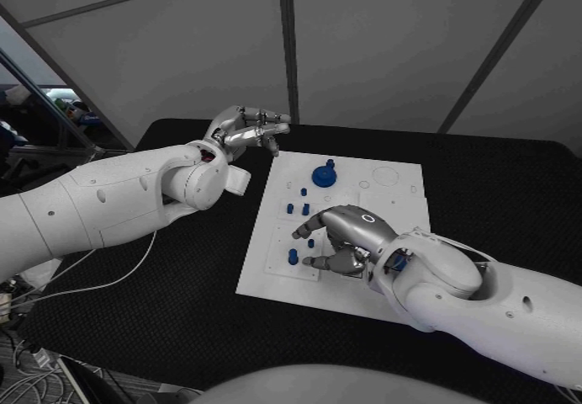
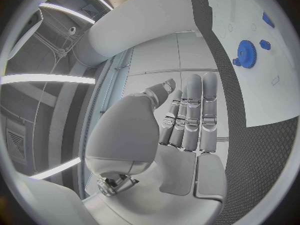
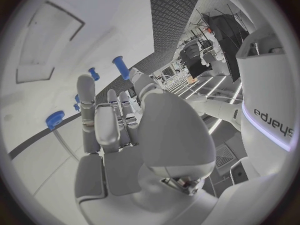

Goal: Assemble the parts on the task board

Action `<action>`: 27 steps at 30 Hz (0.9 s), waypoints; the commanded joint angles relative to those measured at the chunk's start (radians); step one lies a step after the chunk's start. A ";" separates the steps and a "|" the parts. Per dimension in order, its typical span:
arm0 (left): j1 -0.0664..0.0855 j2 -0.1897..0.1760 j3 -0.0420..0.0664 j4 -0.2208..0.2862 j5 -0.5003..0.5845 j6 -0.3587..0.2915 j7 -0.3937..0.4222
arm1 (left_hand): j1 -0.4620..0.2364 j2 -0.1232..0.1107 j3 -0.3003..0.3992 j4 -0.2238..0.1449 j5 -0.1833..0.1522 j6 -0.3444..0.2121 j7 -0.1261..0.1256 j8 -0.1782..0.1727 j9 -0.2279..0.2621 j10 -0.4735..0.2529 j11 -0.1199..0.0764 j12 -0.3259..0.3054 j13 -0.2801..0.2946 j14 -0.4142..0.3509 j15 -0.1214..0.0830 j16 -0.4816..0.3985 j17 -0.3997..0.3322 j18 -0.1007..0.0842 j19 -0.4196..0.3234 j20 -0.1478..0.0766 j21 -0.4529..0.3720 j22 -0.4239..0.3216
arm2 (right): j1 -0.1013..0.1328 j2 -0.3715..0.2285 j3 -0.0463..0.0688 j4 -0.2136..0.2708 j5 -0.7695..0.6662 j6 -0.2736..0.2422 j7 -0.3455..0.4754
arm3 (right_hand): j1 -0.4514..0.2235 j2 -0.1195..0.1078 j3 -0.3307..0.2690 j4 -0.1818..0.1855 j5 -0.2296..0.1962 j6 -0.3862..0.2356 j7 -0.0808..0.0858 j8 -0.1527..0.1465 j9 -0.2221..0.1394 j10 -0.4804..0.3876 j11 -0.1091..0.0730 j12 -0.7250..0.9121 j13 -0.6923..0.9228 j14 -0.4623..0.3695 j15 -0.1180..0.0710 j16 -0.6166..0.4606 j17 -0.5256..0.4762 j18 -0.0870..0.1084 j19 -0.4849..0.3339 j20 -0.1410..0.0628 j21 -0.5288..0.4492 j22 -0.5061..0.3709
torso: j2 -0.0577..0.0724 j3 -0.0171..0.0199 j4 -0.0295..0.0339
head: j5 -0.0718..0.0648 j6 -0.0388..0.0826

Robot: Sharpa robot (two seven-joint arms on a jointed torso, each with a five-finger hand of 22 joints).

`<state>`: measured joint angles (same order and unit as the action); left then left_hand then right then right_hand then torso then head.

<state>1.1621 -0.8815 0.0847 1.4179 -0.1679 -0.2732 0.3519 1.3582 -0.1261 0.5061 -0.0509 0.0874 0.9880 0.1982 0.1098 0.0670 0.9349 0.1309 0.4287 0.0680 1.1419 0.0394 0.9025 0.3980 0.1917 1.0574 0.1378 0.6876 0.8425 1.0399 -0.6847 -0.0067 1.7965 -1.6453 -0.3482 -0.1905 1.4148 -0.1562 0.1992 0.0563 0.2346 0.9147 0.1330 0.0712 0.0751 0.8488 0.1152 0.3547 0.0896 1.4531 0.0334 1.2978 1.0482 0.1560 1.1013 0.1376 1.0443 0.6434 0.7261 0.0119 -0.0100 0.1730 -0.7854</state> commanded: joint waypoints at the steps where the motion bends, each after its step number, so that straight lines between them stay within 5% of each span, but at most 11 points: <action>1: 0.002 -0.003 0.001 -0.002 0.002 0.008 0.001 | -0.007 0.001 0.004 0.000 -0.003 -0.009 0.001 0.004 0.001 -0.008 -0.002 0.007 0.000 -0.005 0.001 -0.001 -0.002 -0.008 -0.002 -0.001 -0.003 0.000 | 0.006 -0.059 0.025 0.035 0.183 -0.112 0.069 | -0.007 0.020 0.001 0.014 0.006 0.036 0.029 0.020 0.007 0.095 -0.016 0.054 0.011 0.007 -0.017 -0.004 0.003 0.013 0.010 -0.014 0.003 0.008 | -0.003 -0.0016 -0.0031 | -0.006 0.008; 4: 0.002 -0.003 0.000 -0.005 0.002 0.007 0.000 | -0.007 0.000 0.004 -0.001 -0.003 -0.008 0.001 0.006 0.001 -0.007 -0.002 0.009 0.000 -0.008 0.002 -0.003 -0.003 -0.009 -0.003 0.000 -0.003 0.000 | 0.014 -0.134 0.047 0.060 0.284 -0.091 0.064 | -0.024 0.029 0.003 0.029 0.003 0.137 -0.002 0.070 0.027 0.305 -0.061 0.163 0.056 0.015 -0.049 0.004 0.019 0.008 0.038 -0.034 0.029 0.049 | -0.011 0.0000 -0.0097 | -0.009 0.012; 7: 0.001 -0.004 -0.002 -0.008 0.002 0.012 0.005 | -0.007 -0.002 0.004 -0.003 -0.003 -0.007 0.001 0.011 0.002 -0.007 -0.002 0.016 0.001 -0.017 0.003 -0.006 -0.006 -0.009 -0.015 0.001 -0.009 -0.001 | 0.018 -0.196 0.061 0.073 0.316 -0.045 0.034 | -0.062 0.009 -0.027 0.048 0.021 0.198 -0.032 0.099 0.040 0.421 -0.097 0.282 0.134 0.034 -0.081 0.036 0.074 -0.007 0.087 -0.067 0.077 0.124 | -0.017 0.0040 -0.0196 | -0.013 0.015; 10: -0.001 -0.005 -0.004 -0.010 0.002 0.020 0.018 | -0.034 -0.013 -0.016 0.011 -0.004 -0.007 -0.002 0.018 0.002 -0.008 -0.003 0.026 0.001 -0.031 0.009 -0.007 -0.009 -0.012 -0.037 0.006 -0.023 -0.006 | 0.019 -0.248 0.067 0.082 0.331 -0.005 -0.006 | -0.078 -0.011 -0.075 0.065 0.036 0.205 -0.040 0.105 0.049 0.501 -0.120 0.681 0.639 0.063 -0.101 0.105 0.187 -0.025 0.144 -0.089 0.132 0.209 | -0.024 0.0072 -0.0296 | -0.023 0.018; 13: -0.003 -0.006 -0.005 -0.013 0.002 0.026 0.034 | -0.054 -0.023 -0.047 0.024 -0.004 -0.008 -0.003 0.027 0.002 -0.013 -0.002 0.040 0.002 -0.067 0.015 -0.011 -0.016 -0.013 -0.079 0.014 -0.055 -0.021 | 0.019 -0.297 0.069 0.089 0.338 -0.003 -0.040 | -0.089 0.005 -0.115 0.094 0.058 0.206 -0.045 0.128 0.074 0.543 -0.114 0.910 0.958 0.078 -0.099 0.165 0.294 -0.035 0.178 -0.092 0.174 0.277 | -0.030 0.0069 -0.0347 | -0.066 0.025; 16: -0.005 -0.005 -0.006 -0.015 0.002 0.030 0.045 | -0.059 -0.025 -0.072 0.030 -0.003 -0.013 -0.005 0.035 0.002 -0.017 -0.001 0.055 0.002 -0.092 0.019 -0.012 -0.026 -0.013 -0.121 0.022 -0.093 -0.041 | 0.019 -0.337 0.070 0.094 0.335 -0.018 -0.076 | -0.090 0.008 -0.144 0.111 0.094 0.193 -0.048 0.143 0.093 0.566 -0.111 0.995 1.091 0.084 -0.094 0.191 0.342 -0.043 0.194 -0.090 0.197 0.317 | -0.038 0.0055 -0.0369 | -0.105 0.029; 20: -0.008 -0.004 -0.006 -0.019 0.002 0.032 0.054 | -0.071 -0.029 -0.104 0.041 0.000 -0.016 -0.007 0.043 0.001 -0.018 -0.001 0.070 0.002 -0.103 0.022 -0.008 -0.034 -0.011 -0.133 0.028 -0.117 -0.058 | 0.018 -0.387 0.069 0.106 0.315 -0.043 -0.145 | -0.132 -0.002 -0.218 0.158 0.215 0.169 -0.044 0.166 0.119 0.579 -0.108 1.037 1.164 0.092 -0.092 0.216 0.391 -0.048 0.209 -0.088 0.221 0.354 | -0.047 0.0015 -0.0399 | -0.141 0.027; 27: -0.011 -0.005 -0.008 -0.019 0.002 0.029 0.056 | -0.073 -0.028 -0.121 0.046 0.000 -0.016 -0.009 0.048 0.002 -0.018 -0.002 0.080 0.002 -0.107 0.022 -0.006 -0.039 -0.010 -0.132 0.030 -0.128 -0.067 | 0.007 -0.427 0.062 0.134 0.262 -0.037 -0.264 | -0.157 0.002 -0.301 0.230 0.219 0.148 -0.048 0.202 0.152 0.593 -0.108 1.062 1.217 0.102 -0.092 0.241 0.447 -0.057 0.228 -0.086 0.251 0.405 | -0.056 -0.0007 -0.0474 | -0.171 0.021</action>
<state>1.1497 -0.8861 0.0764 1.3982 -0.1678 -0.2561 0.3828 1.2934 -0.1563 0.3900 -0.0042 0.0874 0.9791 0.1892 0.1522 0.0681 0.9221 0.1292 0.5015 0.0690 1.0428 0.0633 0.8942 0.3596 0.1916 0.9303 0.1645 0.5636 0.7767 1.0479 -1.1103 0.0573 1.9223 -1.3500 -0.3820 -0.3576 1.2650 -0.1545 -0.0934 0.2826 0.4502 1.0671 0.0853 0.2698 0.2247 1.4366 0.0089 1.4132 1.3018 1.4667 -0.0628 1.5353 1.3080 0.1159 1.3244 0.0501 1.2917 1.0434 0.6756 0.0125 -0.0528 0.0097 -0.7616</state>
